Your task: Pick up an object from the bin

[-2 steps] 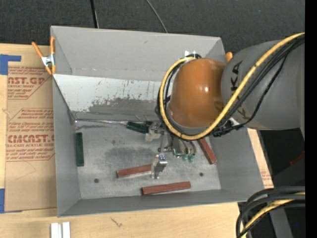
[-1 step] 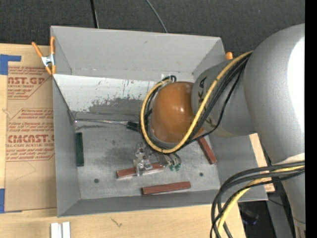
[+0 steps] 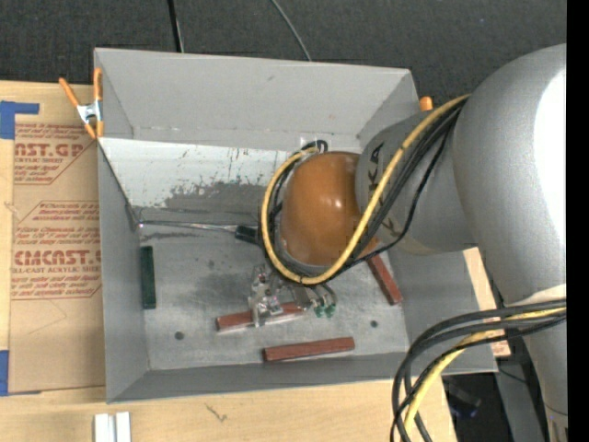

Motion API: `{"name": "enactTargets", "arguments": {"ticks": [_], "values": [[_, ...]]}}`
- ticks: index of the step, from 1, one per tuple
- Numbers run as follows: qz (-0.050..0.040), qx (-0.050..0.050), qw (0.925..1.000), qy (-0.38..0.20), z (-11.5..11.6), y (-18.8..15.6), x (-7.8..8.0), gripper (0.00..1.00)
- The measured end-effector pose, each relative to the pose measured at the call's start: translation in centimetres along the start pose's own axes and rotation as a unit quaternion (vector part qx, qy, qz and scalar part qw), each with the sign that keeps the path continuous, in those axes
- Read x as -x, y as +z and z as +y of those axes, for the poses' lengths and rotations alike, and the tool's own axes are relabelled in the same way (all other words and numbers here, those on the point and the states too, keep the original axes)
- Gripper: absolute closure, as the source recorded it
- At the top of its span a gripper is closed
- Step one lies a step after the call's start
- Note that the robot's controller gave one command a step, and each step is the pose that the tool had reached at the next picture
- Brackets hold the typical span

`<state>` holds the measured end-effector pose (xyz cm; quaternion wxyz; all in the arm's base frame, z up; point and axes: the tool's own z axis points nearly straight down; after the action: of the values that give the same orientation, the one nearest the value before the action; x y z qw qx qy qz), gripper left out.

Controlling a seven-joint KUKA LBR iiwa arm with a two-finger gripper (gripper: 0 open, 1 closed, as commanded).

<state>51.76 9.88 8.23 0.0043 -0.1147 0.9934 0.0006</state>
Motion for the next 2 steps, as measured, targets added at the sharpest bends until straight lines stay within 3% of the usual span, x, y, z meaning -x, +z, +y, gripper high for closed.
{"name": "enactTargets", "arguments": {"ticks": [1,2], "values": [[0.0043,0.000,1.0000,0.005,-0.1,-3.4,0.3,1.00],[0.0062,0.000,0.9999,0.009,0.2,-9.4,-0.1,1.00]]}}
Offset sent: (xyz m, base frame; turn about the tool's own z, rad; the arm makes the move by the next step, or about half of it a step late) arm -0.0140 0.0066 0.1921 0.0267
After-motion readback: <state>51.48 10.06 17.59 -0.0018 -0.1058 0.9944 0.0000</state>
